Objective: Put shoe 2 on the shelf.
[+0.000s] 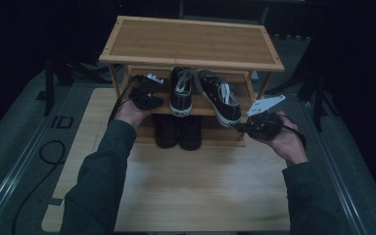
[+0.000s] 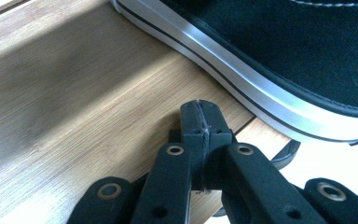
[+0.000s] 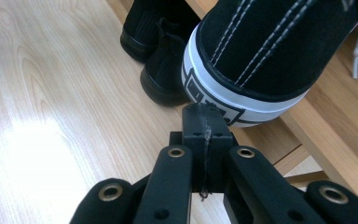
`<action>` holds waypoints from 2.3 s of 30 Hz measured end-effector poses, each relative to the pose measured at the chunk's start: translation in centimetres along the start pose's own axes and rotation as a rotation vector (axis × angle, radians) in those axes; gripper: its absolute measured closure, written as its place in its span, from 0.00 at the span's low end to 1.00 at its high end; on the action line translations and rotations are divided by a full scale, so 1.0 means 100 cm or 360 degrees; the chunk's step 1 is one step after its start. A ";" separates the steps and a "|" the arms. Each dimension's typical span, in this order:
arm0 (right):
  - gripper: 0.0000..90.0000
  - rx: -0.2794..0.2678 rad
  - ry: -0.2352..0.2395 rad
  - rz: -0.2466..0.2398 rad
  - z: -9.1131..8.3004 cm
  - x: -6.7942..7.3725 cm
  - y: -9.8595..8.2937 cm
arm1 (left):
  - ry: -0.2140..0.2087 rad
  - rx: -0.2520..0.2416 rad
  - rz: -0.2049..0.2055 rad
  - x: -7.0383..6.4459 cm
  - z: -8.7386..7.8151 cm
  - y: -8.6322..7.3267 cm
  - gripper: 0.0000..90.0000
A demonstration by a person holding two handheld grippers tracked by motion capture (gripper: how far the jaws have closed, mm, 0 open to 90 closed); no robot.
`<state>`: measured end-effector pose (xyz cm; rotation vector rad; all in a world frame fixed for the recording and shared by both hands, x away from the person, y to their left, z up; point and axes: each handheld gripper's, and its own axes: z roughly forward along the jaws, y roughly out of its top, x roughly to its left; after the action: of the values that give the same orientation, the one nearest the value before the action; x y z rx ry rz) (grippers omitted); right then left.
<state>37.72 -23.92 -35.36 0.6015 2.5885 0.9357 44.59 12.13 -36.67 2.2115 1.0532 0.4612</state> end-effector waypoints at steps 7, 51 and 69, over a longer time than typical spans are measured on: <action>1.00 -0.0044 0.0035 -0.0009 0.005 0.003 0.006 | 0.0026 0.0000 0.0026 -0.002 0.000 0.000 1.00; 1.00 -0.0184 -0.0018 0.0007 0.052 0.022 0.046 | 0.0002 -0.0030 0.0039 0.000 0.000 -0.002 1.00; 1.00 -0.0190 -0.0047 0.0006 0.068 0.027 0.056 | 0.0003 -0.0039 0.0036 0.000 0.000 -0.003 1.00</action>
<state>39.85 -15.08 -37.03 0.5834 2.4853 1.0657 44.37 12.29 -36.87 2.2040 1.0191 0.4838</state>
